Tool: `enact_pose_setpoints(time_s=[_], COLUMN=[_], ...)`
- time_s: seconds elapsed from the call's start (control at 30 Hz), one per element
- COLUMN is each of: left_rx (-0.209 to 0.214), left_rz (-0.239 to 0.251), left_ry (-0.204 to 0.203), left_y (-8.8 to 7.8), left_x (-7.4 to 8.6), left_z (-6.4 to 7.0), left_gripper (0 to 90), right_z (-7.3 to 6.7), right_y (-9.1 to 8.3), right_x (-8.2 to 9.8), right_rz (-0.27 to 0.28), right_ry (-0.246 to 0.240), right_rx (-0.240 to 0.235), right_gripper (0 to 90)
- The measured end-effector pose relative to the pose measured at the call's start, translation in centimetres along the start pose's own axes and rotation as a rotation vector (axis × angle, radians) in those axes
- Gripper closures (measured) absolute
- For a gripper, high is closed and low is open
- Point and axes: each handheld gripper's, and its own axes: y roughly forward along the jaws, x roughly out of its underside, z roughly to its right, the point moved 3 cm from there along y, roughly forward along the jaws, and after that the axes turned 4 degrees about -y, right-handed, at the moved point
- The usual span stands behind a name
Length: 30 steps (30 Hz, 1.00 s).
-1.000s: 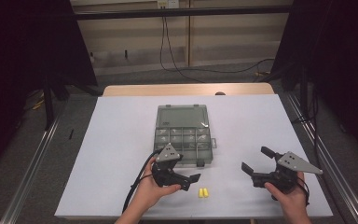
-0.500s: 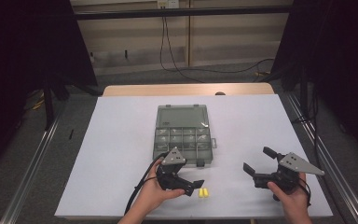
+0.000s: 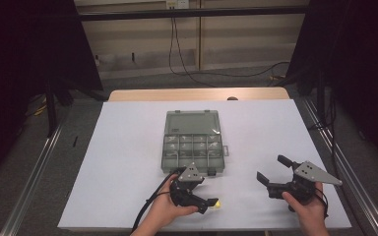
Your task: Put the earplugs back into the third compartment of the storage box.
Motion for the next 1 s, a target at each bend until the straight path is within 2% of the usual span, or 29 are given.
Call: enact_pose_setpoints(time_s=[0.2, 0.4, 0.67, 0.73, 1.0], left_rx=[0.02, 0.038, 0.037, 0.045, 0.041], left_rz=[-0.007, -0.047, -0.07, -0.067, -0.091], left_ry=[0.032, 0.051, 0.074, 0.061, 0.057], left_y=[0.1, 0.6, 0.7, 0.8, 0.7], left_x=[0.3, 0.8, 1.0, 1.1, 1.1], left_z=[0.4, 0.9, 1.1, 1.2, 1.4], left_gripper=[33.0, 45.5, 54.9, 58.6, 67.9], right_z=[-0.1, 0.0, 0.0, 0.0, 0.0], right_y=[0.1, 0.1, 0.1, 0.1, 0.1], right_x=[0.1, 0.1, 0.1, 0.1, 0.0], right_rz=[-0.004, -0.008, -0.005, -0.005, -0.003], right_ry=[-0.012, -0.013, -0.012, -0.013, -0.013], right_rx=[-0.004, -0.006, -0.008, -0.008, -0.007], right_gripper=[2.0, 2.2, 2.4, 2.5, 2.7])
